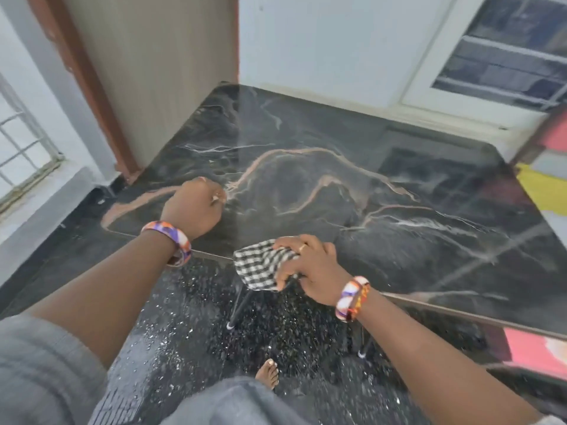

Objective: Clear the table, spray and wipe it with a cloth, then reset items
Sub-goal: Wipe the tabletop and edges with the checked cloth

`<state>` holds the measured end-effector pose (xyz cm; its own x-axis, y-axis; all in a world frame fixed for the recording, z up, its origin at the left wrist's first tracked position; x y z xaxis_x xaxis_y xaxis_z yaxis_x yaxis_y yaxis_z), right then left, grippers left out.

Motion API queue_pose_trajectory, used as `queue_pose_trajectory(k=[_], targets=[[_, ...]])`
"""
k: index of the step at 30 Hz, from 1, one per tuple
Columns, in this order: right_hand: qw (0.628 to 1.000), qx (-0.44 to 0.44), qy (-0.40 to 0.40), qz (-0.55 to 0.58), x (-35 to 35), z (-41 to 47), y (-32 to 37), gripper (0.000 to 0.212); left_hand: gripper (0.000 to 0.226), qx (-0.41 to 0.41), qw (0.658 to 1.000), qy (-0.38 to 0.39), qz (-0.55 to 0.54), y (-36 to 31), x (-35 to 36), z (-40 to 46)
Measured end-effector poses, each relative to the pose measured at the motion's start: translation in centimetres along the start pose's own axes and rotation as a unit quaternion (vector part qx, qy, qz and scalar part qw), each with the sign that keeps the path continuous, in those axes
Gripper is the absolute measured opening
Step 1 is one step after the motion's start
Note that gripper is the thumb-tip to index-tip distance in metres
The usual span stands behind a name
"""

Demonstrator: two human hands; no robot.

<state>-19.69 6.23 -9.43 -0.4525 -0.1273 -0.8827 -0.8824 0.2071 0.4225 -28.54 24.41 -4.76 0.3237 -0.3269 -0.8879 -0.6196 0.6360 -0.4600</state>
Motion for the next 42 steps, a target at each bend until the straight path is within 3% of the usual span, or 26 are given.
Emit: queue_pose_trajectory(k=[4,9,15,20,23,25,28,31,33,36,37,39,40,42], targets=[[0.991,0.088,-0.081,-0.067,-0.4,-7.7,-6.4,0.059,0.021,0.078,0.996,0.032,-0.011,-6.3,3.1,0.9],[0.950,0.215,-0.177,-0.144,-1.7,-16.8,-13.9,0.063,0.018,0.152,0.983,0.101,-0.032,-13.3,7.0,0.6],[0.894,0.414,-0.154,-0.083,-2.7,-27.1,-23.0,0.042,0.027,0.215,0.963,0.161,-0.032,-21.0,11.1,-1.1],[0.813,0.542,-0.211,-0.035,-3.0,-36.8,-29.3,0.041,0.036,0.283,0.945,0.162,-0.012,-29.3,14.9,-3.8],[0.784,0.566,-0.253,0.022,-2.3,-41.5,-32.7,0.047,0.035,0.332,0.925,0.182,-0.032,-35.8,18.4,-6.9],[0.758,0.535,-0.341,0.154,-1.4,-44.3,-34.3,0.048,0.029,0.368,0.905,0.211,-0.034,-40.4,21.5,-9.7],[0.641,0.409,-0.428,0.489,0.8,-45.9,-34.3,0.033,0.022,0.377,0.890,0.258,-0.004,-45.3,26.6,-13.7],[0.513,0.284,-0.444,0.678,2.0,-46.6,-33.3,0.023,0.032,0.291,0.890,0.350,-0.019,-47.8,32.4,-15.5],[0.456,0.200,-0.432,0.752,2.0,-46.5,-32.6,0.027,0.046,0.226,0.866,0.438,-0.085,-49.7,35.5,-16.6],[0.416,0.122,-0.382,0.816,1.7,-46.5,-32.3,0.067,0.042,0.116,0.797,0.528,-0.269,-53.6,37.0,-18.3],[0.410,0.109,-0.372,0.826,1.6,-46.6,-32.6,0.068,0.035,0.099,0.783,0.527,-0.314,-54.7,37.1,-18.3],[0.397,0.075,-0.368,0.837,0.9,-47.3,-33.5,0.066,0.022,0.100,0.795,0.483,-0.353,-56.5,37.0,-17.6],[0.401,0.066,-0.368,0.836,0.3,-47.6,-33.9,0.071,0.026,0.117,0.812,0.452,-0.351,-57.1,37.0,-17.0],[0.439,0.070,-0.372,0.815,-0.9,-48.1,-35.1,0.081,0.036,0.161,0.841,0.394,-0.334,-58.4,37.2,-15.8]])
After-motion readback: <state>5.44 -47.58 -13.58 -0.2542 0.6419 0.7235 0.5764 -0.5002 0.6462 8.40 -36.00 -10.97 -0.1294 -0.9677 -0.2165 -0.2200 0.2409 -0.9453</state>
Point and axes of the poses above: each hand's wrist, its own z-axis towards the middle knuckle, its own x-axis out of the palm, y = z × x, the point moved 8 cm from there along z, towards the middle knuckle, and after that the axes turned 6 degrees about y, right-handed, at the moved point
